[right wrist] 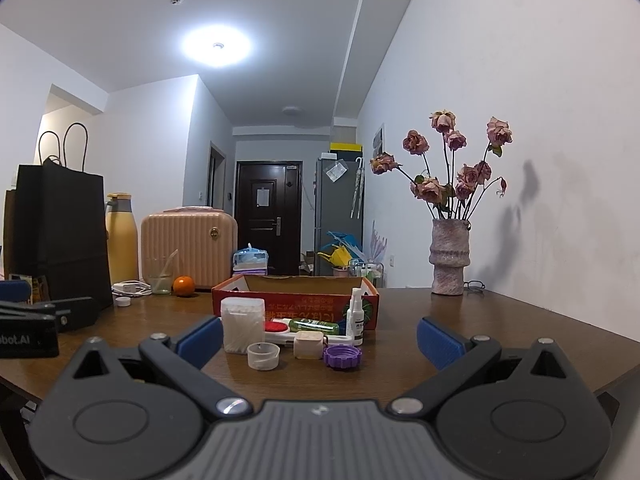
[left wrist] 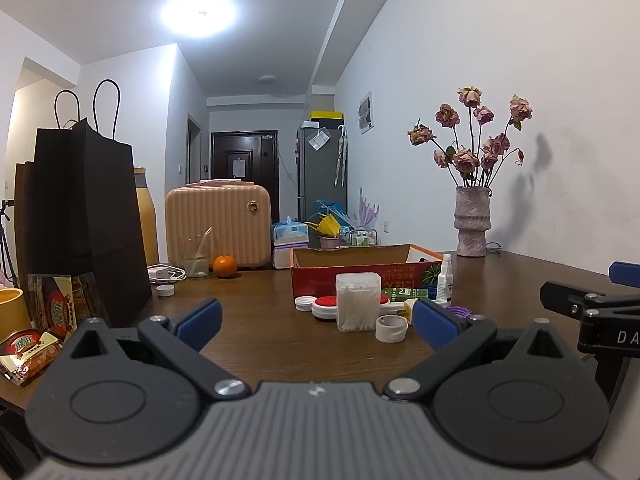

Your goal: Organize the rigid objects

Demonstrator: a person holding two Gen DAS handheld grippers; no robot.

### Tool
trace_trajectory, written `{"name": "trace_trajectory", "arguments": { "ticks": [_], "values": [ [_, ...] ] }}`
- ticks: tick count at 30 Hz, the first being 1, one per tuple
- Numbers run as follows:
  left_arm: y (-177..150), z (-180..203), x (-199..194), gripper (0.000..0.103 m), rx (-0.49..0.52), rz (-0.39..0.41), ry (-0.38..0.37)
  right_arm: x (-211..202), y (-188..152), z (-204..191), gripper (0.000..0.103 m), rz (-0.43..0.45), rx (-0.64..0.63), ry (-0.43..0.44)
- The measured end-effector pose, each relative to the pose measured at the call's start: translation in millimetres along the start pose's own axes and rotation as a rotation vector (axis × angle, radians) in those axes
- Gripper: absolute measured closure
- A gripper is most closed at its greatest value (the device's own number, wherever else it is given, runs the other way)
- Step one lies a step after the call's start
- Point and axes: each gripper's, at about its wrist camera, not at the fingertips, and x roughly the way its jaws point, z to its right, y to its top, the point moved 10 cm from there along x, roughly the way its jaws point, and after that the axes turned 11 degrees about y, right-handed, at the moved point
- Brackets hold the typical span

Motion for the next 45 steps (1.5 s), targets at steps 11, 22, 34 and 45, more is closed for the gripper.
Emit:
{"name": "trace_trajectory", "arguments": {
  "ticks": [11, 22, 34, 45],
  "values": [
    [-0.3, -0.2, 3.5, 0.0, -0.002, 0.001, 0.002, -0.1, -0.2, -0.7, 0.0, 0.001, -0.001, 0.0],
    [-1.8, -0.2, 2.1, 0.0, 0.001, -0.003, -0.007, -1.9, -0.4, -0.6, 0.0, 0.001, 0.003, -0.001],
    [-3.2, -0.7, 0.9, 0.0, 0.003, -0.01, -0.007, -0.8, -0.9, 0.6, 0.0, -0.004, 0.01, -0.004],
    [-2.9, -0.3, 1.3, 0.0, 0.004, -0.012, -0.008, -1.3, -1.4, 1.4, 0.0, -0.004, 0.013, -0.005]
  ]
}}
